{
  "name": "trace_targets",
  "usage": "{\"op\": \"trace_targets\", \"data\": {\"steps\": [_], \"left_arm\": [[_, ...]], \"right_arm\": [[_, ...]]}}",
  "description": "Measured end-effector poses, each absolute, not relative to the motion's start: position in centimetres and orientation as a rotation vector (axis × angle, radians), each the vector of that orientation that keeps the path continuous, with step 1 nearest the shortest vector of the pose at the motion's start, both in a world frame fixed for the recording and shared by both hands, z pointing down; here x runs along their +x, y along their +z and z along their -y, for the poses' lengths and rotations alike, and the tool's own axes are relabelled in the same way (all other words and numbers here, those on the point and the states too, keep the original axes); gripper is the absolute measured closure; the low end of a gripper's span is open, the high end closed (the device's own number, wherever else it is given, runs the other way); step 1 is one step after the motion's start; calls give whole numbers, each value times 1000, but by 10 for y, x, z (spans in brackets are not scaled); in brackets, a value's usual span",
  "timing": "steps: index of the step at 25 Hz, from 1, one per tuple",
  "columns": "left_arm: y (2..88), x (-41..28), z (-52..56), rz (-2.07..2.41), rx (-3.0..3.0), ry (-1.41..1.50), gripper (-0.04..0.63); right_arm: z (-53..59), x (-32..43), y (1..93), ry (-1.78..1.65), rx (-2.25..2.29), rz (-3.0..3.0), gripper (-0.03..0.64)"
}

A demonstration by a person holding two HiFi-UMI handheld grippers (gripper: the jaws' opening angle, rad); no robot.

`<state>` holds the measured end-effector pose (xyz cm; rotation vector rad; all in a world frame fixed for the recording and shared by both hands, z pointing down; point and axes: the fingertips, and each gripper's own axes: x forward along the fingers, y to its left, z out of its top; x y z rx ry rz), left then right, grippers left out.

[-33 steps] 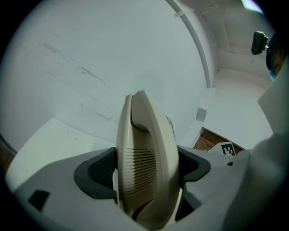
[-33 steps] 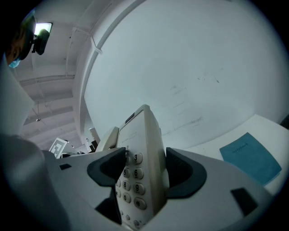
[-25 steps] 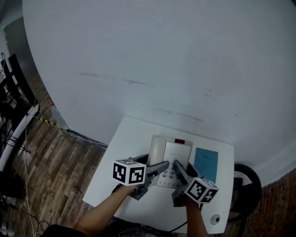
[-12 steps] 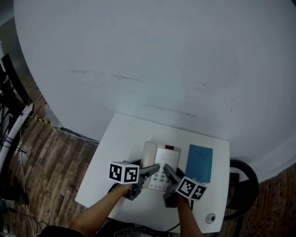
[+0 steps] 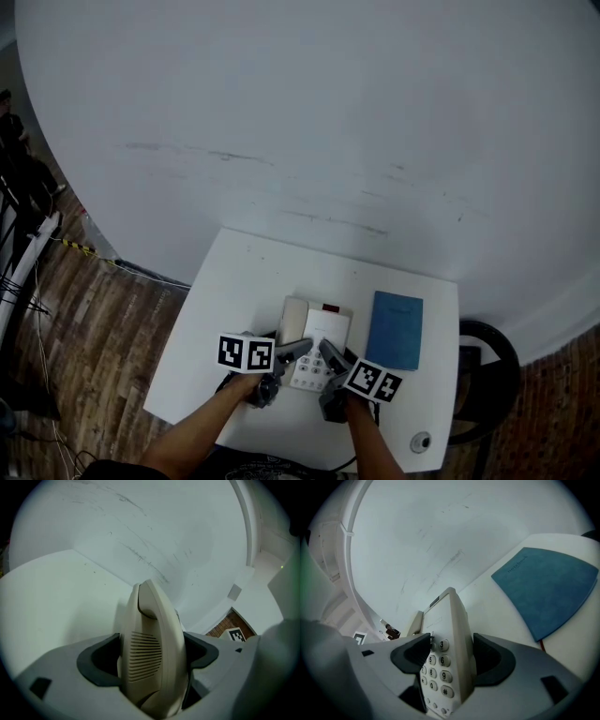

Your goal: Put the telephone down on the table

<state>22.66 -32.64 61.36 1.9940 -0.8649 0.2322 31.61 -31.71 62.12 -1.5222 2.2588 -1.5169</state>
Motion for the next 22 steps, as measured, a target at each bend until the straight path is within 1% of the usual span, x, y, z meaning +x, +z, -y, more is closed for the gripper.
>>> {"op": "trace_targets", "data": {"steps": [8, 22], "left_arm": [[634, 230, 329, 818, 1939, 224, 198], [626, 220, 331, 836, 1942, 177, 198]], "right_arm": [[318, 319, 638, -1564, -1605, -2237, 341], [316, 325, 635, -1554, -1600, -2248, 345]]}}
